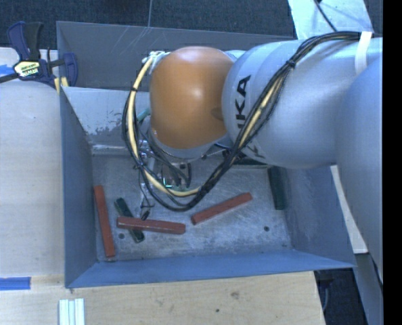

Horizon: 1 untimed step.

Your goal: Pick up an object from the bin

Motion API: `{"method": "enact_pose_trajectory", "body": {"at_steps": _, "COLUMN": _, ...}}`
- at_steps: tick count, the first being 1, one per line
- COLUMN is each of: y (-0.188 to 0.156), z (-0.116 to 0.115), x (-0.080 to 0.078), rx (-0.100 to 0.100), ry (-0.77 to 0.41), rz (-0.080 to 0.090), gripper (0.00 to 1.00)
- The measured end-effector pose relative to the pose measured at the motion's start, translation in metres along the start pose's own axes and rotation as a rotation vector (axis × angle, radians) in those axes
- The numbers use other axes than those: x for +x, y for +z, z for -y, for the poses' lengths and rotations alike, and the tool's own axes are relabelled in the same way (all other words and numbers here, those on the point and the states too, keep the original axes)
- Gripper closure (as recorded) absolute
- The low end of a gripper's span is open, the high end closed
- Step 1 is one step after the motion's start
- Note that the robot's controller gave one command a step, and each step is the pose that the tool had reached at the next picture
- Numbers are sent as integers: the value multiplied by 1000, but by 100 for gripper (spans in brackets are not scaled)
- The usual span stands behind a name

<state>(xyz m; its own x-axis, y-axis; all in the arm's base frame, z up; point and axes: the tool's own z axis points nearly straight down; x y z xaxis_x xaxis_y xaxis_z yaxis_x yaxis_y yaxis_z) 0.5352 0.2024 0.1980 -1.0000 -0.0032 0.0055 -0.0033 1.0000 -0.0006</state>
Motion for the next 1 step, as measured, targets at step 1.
{"method": "enact_pose_trajectory", "body": {"at_steps": 1, "y": 128, "z": 1, "x": -6, "rx": 1, "ry": -302, "rz": -1, "gripper": 0}}
